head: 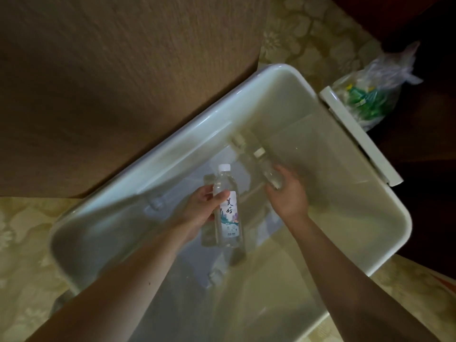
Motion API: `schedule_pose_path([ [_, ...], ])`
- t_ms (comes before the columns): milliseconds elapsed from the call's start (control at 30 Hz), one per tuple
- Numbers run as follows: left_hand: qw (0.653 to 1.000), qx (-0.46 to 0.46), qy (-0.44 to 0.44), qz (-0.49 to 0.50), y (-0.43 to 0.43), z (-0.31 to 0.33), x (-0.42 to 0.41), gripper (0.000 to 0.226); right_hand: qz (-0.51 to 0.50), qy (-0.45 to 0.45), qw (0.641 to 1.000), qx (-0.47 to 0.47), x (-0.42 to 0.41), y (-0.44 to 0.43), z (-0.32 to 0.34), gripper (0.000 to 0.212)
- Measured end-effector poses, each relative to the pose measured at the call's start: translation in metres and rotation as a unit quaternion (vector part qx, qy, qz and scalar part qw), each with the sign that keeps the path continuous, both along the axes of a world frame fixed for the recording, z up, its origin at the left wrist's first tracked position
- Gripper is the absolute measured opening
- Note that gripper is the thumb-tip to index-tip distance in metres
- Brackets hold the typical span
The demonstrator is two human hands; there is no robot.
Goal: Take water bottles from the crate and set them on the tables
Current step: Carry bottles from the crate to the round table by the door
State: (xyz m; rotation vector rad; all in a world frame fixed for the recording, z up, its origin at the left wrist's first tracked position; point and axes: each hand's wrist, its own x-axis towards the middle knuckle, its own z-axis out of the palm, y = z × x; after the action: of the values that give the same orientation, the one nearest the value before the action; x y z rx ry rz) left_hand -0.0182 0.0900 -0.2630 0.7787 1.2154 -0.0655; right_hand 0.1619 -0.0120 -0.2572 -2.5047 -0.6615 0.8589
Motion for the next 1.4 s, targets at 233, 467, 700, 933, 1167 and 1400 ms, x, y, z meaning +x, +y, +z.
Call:
schedule_pose_path([
  [233, 0.999, -0.013, 0.018, 0.043, -0.002, -0.014, -0.005, 0.014, 0.068, -0.061, 0.994, -0.059, -0.007, -0.005, -0.021, 0.059],
  [467, 0.998, -0.010, 0.047, 0.046, -0.002, -0.017, -0.011, 0.013, 0.057, 0.027, 0.993, -0.098, -0.015, -0.007, -0.035, 0.056],
  [700, 0.996, 0.006, 0.077, 0.053, 0.002, -0.016, -0.018, 0.009, 0.103, 0.092, 0.982, -0.129, -0.040, 0.003, -0.043, 0.053],
  [933, 0.994, 0.004, 0.092, 0.064, 0.010, -0.010, -0.026, 0.011, 0.089, 0.164, 0.976, -0.109, -0.050, 0.012, -0.046, 0.070],
  [1167, 0.993, -0.003, 0.101, 0.067, 0.013, -0.002, -0.035, 0.028, 0.045, 0.214, 0.971, -0.096, -0.059, 0.009, -0.042, 0.070],
  [1400, 0.992, -0.006, 0.116, 0.043, 0.014, -0.001, -0.043, 0.025, 0.098, 0.203, 0.963, -0.145, -0.056, 0.015, -0.042, 0.061],
])
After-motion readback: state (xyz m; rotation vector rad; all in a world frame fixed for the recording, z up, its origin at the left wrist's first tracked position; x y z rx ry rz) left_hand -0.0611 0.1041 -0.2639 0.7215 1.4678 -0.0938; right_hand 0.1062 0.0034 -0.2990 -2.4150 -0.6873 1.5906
